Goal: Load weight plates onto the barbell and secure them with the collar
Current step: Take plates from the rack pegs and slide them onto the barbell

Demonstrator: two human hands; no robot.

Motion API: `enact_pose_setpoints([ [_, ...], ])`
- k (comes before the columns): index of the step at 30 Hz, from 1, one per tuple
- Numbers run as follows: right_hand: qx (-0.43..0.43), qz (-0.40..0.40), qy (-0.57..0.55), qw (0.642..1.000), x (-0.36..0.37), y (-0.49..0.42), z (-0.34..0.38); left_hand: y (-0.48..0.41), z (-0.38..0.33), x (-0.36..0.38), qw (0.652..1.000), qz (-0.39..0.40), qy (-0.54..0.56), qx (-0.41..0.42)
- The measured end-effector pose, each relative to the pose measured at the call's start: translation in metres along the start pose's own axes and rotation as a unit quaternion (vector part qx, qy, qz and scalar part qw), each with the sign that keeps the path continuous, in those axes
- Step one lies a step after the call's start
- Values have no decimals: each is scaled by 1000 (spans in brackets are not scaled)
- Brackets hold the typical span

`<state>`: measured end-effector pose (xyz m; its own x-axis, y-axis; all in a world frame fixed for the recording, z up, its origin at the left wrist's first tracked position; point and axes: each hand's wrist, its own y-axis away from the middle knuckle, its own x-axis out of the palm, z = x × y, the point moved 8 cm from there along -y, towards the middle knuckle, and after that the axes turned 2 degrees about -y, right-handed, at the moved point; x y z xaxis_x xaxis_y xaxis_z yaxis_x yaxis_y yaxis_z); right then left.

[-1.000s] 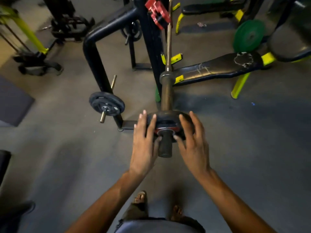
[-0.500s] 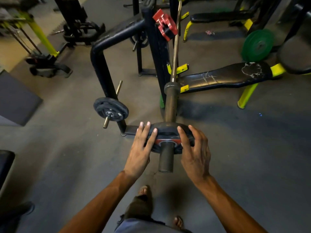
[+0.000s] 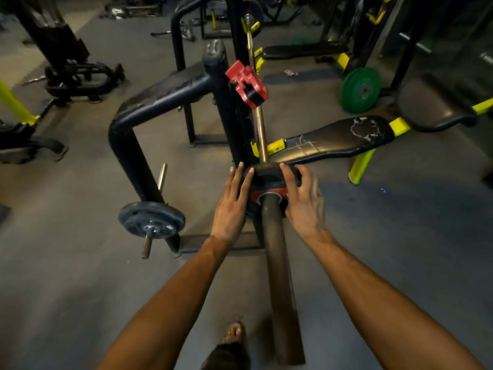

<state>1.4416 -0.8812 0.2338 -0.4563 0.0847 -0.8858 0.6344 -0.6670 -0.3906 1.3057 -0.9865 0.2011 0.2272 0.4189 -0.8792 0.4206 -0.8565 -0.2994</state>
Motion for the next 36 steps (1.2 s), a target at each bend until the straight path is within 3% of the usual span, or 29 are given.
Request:
enact_pose_setpoints([
  [6, 11, 4, 15, 1000, 6, 1, -1, -2, 5, 5, 999, -21, 12, 37],
  [10, 23, -18, 14, 999, -18, 10, 16, 9, -1, -7, 1000, 1, 20, 16],
  [13, -18, -44, -30, 998, -37, 30, 51, 47, 3, -28, 999, -8, 48, 1],
  [16, -86, -41, -99, 991, -39, 50, 101, 105, 30, -48, 994, -34, 77, -70],
  [21, -186, 23, -215, 959, -15, 76, 191, 191, 99, -62, 983, -1, 74, -167],
  [25, -221, 96, -227, 944, 26, 83, 249, 223, 164, -73, 968, 20, 76, -237],
  [36, -115, 251, -178, 945, 213, 65, 344, 227, 365, -65, 949, 156, 110, -252],
])
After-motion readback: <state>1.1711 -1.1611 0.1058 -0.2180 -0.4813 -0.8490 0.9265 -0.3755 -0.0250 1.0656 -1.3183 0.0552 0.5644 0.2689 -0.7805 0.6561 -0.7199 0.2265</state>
